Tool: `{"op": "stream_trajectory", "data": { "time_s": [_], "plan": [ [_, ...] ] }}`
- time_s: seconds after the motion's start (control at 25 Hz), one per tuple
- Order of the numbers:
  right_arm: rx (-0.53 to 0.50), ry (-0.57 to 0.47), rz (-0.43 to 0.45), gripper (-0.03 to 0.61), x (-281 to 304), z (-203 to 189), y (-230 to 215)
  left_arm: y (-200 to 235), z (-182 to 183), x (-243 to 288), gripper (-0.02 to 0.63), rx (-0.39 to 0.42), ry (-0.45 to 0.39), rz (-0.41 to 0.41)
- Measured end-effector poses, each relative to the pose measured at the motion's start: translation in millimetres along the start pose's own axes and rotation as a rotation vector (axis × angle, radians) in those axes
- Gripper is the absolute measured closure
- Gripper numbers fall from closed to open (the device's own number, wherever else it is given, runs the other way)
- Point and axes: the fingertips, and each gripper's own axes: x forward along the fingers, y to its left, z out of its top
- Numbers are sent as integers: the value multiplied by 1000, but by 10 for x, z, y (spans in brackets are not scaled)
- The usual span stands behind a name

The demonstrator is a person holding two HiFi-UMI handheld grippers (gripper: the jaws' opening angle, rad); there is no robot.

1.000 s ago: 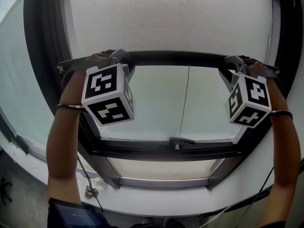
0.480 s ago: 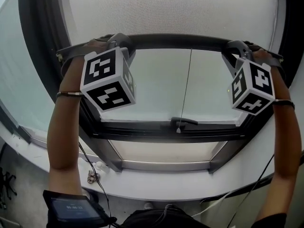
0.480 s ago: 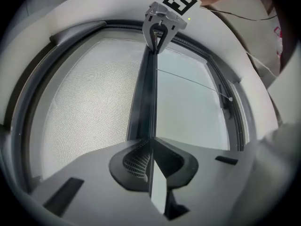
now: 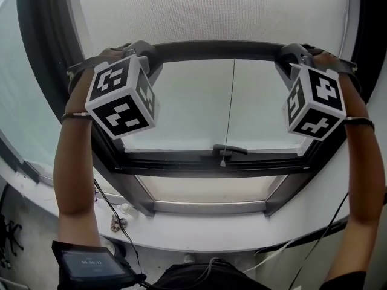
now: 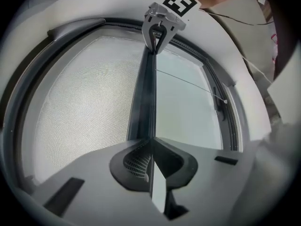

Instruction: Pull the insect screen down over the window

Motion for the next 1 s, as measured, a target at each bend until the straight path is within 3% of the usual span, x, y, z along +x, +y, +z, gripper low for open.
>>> {"op": "stream_trajectory", "data": {
  "time_s": [0.52,0.88,1.0],
  "plan": [
    [13,-1,-56,555,-79,40,-76,60,-21,-112,598,3,0,1],
    [42,-28,-207,555,-260,70,-355,343,13,-324,598,40,-2,153],
    [29,-6,-180,555,-318,72,-421,402,38,-389,598,36,2,136]
  ]
}}
